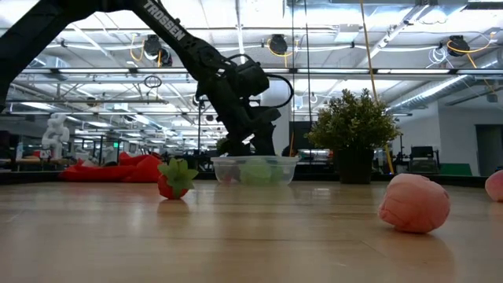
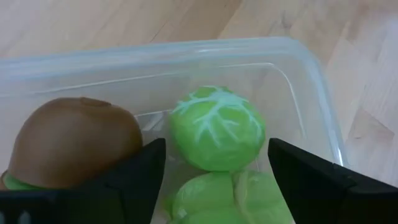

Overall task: Pick and placing Produce into tupperware
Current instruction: Put the left red strawberry into the transparent bin

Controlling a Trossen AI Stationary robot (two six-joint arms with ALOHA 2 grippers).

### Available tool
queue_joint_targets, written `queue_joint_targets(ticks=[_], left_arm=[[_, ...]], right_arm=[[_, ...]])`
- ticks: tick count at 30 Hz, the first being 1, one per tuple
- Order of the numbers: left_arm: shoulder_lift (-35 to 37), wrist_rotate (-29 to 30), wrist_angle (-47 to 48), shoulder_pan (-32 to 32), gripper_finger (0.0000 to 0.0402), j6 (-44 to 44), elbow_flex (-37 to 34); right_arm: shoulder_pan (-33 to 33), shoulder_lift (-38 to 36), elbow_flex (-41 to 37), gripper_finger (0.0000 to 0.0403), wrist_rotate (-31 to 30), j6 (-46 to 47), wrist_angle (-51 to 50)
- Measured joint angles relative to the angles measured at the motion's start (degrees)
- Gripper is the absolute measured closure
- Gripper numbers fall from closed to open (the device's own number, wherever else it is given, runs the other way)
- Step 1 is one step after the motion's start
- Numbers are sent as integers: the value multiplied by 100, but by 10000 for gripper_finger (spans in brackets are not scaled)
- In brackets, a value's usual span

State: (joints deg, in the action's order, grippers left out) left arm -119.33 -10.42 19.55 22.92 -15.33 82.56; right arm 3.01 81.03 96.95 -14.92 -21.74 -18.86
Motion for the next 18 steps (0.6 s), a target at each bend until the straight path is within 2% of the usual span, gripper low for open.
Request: queue_joint_targets(ticks=[10, 18], left_arm=[[0, -11, 68, 15, 106, -4, 156], [4, 1, 831, -38, 105, 134, 742]], right_arm=[[0, 0, 0, 197, 0, -40, -36], [0, 0, 0, 197, 0, -6, -240]])
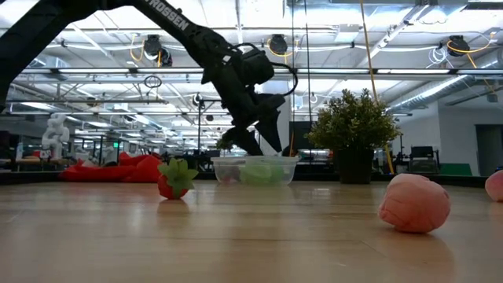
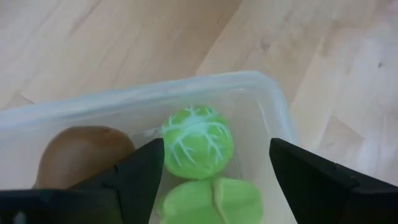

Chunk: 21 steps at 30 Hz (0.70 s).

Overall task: Pick and placing Produce into tupperware
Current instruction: Put the left red strawberry into the transparent bin

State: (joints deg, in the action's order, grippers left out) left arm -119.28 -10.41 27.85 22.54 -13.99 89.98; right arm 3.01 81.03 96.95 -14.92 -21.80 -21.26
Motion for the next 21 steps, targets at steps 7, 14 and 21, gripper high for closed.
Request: queue_joint_targets(ticks=[7, 14, 21], left_arm=[[23, 232, 884, -126, 105, 136, 343], [429, 946, 1577, -277, 105, 216, 332], [948, 1818, 2786, -540, 105, 149, 323]], right_arm=[[0, 0, 0, 197, 0, -17, -29], [0, -67, 0, 197, 0, -35, 30], [-28, -371, 4, 197, -3, 5, -72]])
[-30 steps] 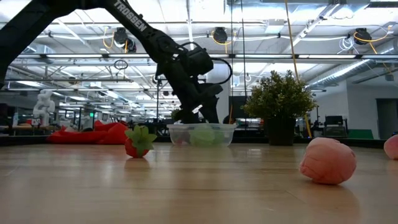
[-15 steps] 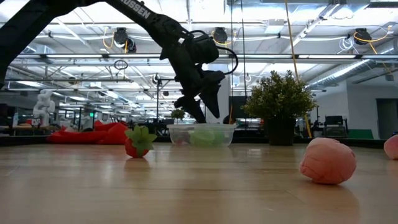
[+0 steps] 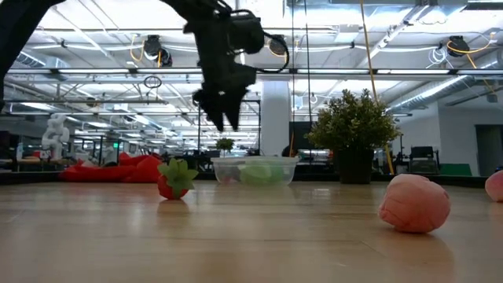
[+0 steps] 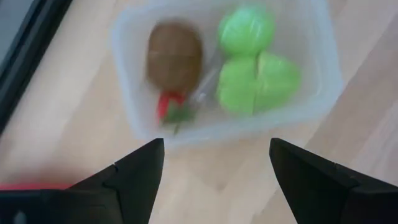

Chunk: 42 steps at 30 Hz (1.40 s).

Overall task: Pick and placing Produce into tupperware
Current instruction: Put the left red strawberry into the transparent bin

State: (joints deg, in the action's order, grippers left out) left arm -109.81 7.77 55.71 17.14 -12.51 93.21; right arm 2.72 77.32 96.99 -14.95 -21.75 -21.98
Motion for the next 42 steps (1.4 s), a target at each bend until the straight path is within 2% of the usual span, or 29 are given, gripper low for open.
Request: queue_joint_targets(ticks=[4, 9, 16, 21, 27, 36, 42], left_arm=[[336, 416, 751, -291, 105, -256, 0], [884, 928, 1262, -837, 105, -729, -198], [1967, 1209, 1330, -1566, 105, -1811, -1164], [2633, 1236, 1182, -2093, 105, -2705, -2014], [3172, 1356, 1050, -2657, 105, -3505, -2913], [3890, 1764, 1044, -3031, 105, -4061, -3778], [4540, 1867, 1069, -3046, 105, -4311, -4217]], right_arm=[[-58, -137, 2, 197, 1, 255, -142], [-127, -195, 2, 197, 3, 605, -703], [-327, -40, 0, 197, 8, 1214, -1735], [-571, 269, 0, 197, 30, 1655, -1912], [-872, 908, 0, 197, 479, 1794, -1919], [-1206, 2001, -3, 197, 505, 1810, -1448], [-1393, 2612, -2, 197, 1217, 1817, -614]])
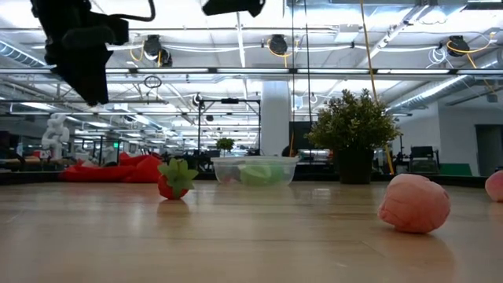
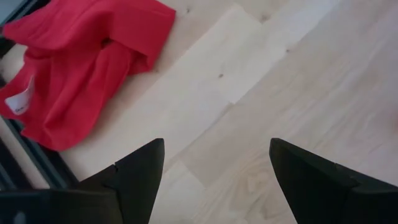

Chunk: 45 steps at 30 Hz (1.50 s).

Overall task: Pick and placing Produce into tupperware
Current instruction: Put the left red strawberry into the transparent bin

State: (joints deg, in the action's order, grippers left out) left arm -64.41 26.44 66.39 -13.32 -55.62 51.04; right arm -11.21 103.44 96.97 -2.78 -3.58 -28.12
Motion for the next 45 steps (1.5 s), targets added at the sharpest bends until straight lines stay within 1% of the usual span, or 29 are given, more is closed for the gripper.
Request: queue_joint_targets(ticks=[3, 8, 10, 15, 25, 28, 30, 39, 45], left_arm=[[288, 44, 0, 0, 105, -90, -161], [562, 181, -9, 0, 105, -131, -246], [606, 224, -11, -1, 105, -125, -250], [627, 357, -9, -2, 105, -3, -250], [633, 428, -7, -2, 105, 95, -250], [632, 464, -7, -2, 105, 111, -250], [634, 475, -7, -2, 105, 133, -250], [632, 515, -7, -2, 105, 136, -250], [630, 517, -7, -2, 105, 145, -250]], right_arm=[[-70, 173, 0, 197, 13, 41, 196], [-54, 464, 3, 197, 8, 721, 250], [-73, 616, 3, 197, 9, 833, 373], [-141, 1023, 4, 197, 175, 847, 440], [27, 1616, 0, 197, 162, 890, 471], [66, 1654, -2, 197, 188, 975, 441], [73, 1648, 1, 197, 317, 1041, 492], [91, 1717, 4, 197, 359, 1173, 550], [172, 1731, 6, 197, 608, 1208, 511]])
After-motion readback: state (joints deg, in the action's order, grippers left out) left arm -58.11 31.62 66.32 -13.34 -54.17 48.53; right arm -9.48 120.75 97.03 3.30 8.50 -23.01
